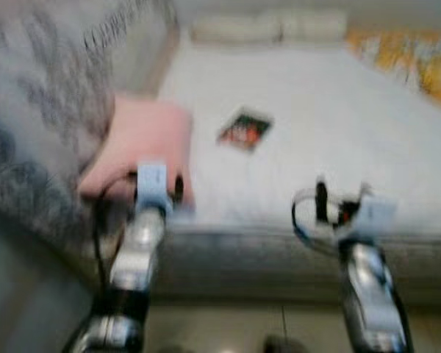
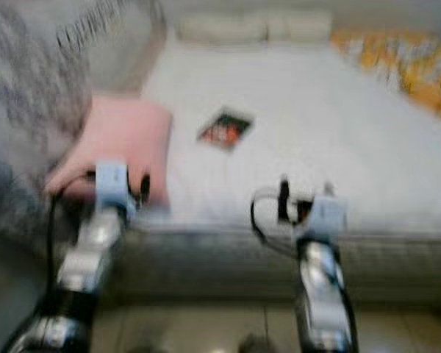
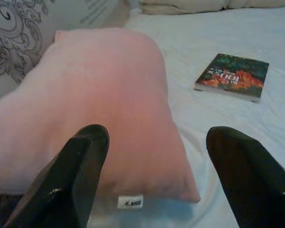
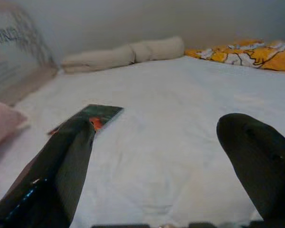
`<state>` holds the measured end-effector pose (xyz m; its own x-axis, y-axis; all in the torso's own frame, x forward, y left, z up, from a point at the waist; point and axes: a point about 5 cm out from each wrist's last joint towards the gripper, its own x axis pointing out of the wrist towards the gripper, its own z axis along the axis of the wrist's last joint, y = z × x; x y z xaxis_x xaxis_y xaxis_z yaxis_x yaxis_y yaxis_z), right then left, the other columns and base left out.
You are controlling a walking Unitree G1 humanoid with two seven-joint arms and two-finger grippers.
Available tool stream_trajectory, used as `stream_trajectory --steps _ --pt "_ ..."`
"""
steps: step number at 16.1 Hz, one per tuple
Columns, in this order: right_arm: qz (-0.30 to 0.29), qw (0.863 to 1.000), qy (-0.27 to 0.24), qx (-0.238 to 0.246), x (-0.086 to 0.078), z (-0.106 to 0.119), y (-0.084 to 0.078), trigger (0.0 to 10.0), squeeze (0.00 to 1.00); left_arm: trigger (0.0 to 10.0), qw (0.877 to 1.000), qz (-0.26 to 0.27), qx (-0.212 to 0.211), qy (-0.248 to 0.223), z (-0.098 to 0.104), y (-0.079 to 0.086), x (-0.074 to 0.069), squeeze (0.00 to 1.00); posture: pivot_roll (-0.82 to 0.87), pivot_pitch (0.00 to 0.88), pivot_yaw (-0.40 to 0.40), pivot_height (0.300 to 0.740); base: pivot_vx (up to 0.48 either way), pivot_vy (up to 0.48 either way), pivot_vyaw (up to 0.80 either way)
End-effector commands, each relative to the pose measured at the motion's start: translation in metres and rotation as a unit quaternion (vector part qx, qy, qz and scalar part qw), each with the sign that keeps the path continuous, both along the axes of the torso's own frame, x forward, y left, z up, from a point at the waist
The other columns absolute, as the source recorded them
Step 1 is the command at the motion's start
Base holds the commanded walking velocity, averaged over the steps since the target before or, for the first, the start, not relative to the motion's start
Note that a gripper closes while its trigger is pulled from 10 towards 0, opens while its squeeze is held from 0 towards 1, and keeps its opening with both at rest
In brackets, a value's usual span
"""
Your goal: Clean up the room
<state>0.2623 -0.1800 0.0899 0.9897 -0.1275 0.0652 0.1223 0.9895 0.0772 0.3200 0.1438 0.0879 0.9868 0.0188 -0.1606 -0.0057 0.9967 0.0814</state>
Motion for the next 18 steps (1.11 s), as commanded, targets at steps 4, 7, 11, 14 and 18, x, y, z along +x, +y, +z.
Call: stream_trajectory --steps 4,7,11,14,18 --pt "0.005 1.000 -0.006 -0.004 0.006 0.003 -0.002 10.0 1.00 10.0 0.998 -0.049 0.012 -0.029 0.010 -0.016 0.001 0.00 -0.12 0.000 0.055 0.740 0.000 0.000 0.00" --pt "-0.002 1.000 -0.003 -0.017 0.011 0.004 -0.006 10.0 0.00 10.0 0.997 -0.072 0.016 -0.037 0.012 -0.019 0.000 0.00 -0.12 0.000 0.056 0.740 0.127 -0.096 0.00" --pt "-0.003 1.000 0.002 -0.024 0.014 0.003 -0.007 10.0 0.00 10.0 0.996 -0.078 0.019 -0.040 0.013 -0.020 0.000 0.00 -0.11 0.000 0.056 0.740 0.384 -0.282 0.00" --pt "-0.002 1.000 0.001 -0.026 0.015 0.003 -0.005 10.0 0.00 10.0 0.996 -0.078 0.018 -0.041 0.013 -0.018 0.000 0.00 -0.11 0.000 0.056 0.740 0.408 -0.167 0.00" --pt "0.003 1.000 -0.002 -0.028 0.015 0.004 -0.003 10.0 0.00 10.0 0.996 -0.076 0.021 -0.050 0.017 -0.020 0.001 0.00 -0.11 0.000 0.052 0.740 0.422 -0.060 0.00"
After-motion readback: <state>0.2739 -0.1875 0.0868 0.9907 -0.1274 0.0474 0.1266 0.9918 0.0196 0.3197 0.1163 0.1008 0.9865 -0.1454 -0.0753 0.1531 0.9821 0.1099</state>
